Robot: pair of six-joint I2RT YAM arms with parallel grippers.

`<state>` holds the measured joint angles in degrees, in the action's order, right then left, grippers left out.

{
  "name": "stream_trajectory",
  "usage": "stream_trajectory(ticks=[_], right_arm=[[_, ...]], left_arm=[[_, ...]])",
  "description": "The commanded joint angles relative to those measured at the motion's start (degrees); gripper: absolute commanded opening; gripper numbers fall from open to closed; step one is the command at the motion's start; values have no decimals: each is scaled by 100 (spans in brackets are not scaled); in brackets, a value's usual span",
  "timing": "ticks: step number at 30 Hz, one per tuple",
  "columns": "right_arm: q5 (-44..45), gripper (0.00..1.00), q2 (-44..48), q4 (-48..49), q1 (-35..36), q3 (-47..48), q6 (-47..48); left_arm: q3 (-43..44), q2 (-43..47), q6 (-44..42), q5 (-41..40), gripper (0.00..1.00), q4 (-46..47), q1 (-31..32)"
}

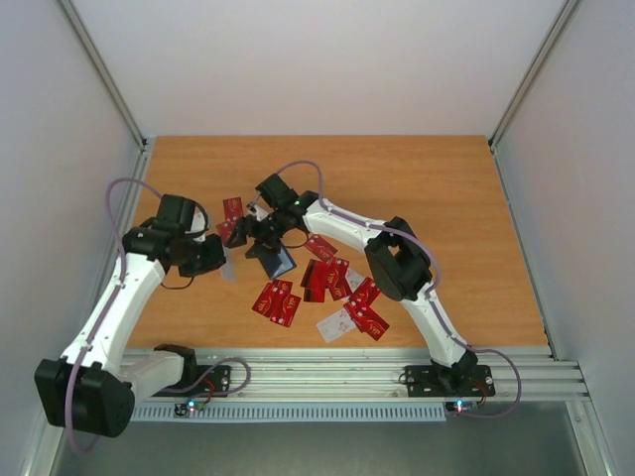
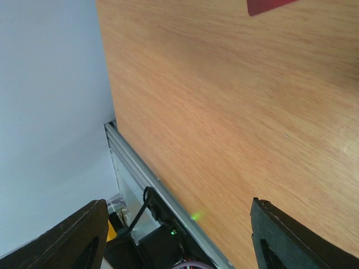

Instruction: Put the credit cards into the card holder

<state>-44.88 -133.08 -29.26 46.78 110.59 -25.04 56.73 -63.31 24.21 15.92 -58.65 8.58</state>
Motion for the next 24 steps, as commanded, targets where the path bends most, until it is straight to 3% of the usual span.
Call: stream_trajectory(ticks=[1,8,17,24], right_arm=[[-92,70,-101,-123,112,314,-10],[552,70,505,-1297,-229,591,1073],[1738,69,1431,-2481,-953,-491,2194],[1079,68,1248,-2210,-1141,-883,2112]], left_arm=[[-197,271,150,-46,0,-21,-49],[-390,253,-29,-28,0,55,-45],[-237,-1030,-218,301,0,861,-49],[391,-2520,-263,471,0,1396,0]])
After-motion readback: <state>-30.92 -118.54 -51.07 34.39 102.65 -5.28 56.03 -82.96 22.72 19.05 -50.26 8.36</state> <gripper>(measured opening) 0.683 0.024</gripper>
